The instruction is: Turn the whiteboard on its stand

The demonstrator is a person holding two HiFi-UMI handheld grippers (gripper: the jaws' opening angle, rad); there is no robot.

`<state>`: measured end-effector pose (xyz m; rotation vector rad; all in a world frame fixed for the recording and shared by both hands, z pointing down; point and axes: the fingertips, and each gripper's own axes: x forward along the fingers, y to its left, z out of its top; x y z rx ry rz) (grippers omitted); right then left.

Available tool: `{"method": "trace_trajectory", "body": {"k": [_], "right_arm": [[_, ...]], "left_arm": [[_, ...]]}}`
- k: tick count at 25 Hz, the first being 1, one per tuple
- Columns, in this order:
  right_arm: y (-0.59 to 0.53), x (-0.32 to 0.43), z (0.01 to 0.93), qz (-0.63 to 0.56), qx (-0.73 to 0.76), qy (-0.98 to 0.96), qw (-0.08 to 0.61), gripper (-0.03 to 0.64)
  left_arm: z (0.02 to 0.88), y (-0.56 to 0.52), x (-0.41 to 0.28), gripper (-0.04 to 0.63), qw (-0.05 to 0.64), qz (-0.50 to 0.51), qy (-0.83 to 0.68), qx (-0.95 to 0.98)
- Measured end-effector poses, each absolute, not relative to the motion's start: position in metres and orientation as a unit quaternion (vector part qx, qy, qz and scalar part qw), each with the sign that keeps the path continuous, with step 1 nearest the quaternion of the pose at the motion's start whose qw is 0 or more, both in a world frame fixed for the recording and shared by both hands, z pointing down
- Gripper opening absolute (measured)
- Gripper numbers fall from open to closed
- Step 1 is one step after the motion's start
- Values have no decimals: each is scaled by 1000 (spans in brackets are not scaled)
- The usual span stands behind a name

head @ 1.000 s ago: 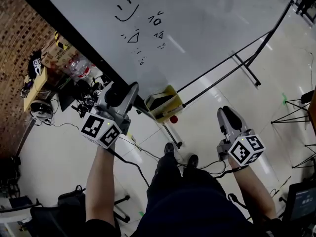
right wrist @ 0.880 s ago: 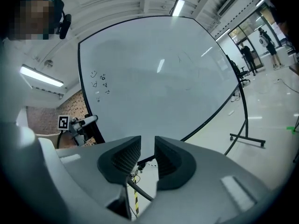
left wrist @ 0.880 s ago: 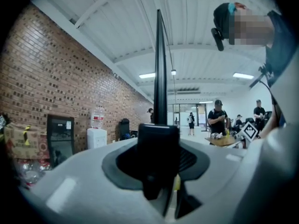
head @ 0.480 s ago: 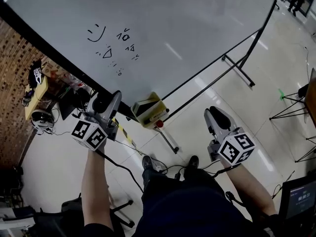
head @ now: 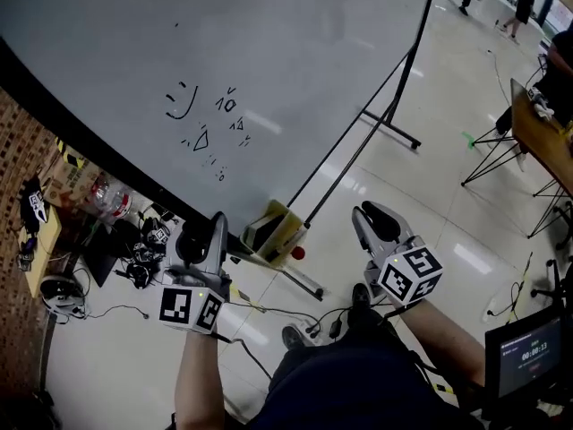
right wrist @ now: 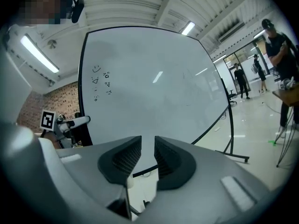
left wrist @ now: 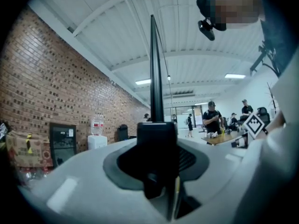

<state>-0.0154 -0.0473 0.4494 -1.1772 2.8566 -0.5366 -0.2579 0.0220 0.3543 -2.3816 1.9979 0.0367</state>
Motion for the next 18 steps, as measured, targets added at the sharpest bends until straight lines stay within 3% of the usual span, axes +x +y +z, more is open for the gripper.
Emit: {"method": "trace_trajectory", "body": {"k": [8, 18], "right_arm": [[-19, -48, 434, -154, -429, 890, 4, 83], [-15, -36, 429, -157, -437, 886, 0, 82]], "left_arm": [[355, 21, -256, 156, 17, 26, 637, -770], [351, 26, -256, 156, 12, 24, 642, -767]]}}
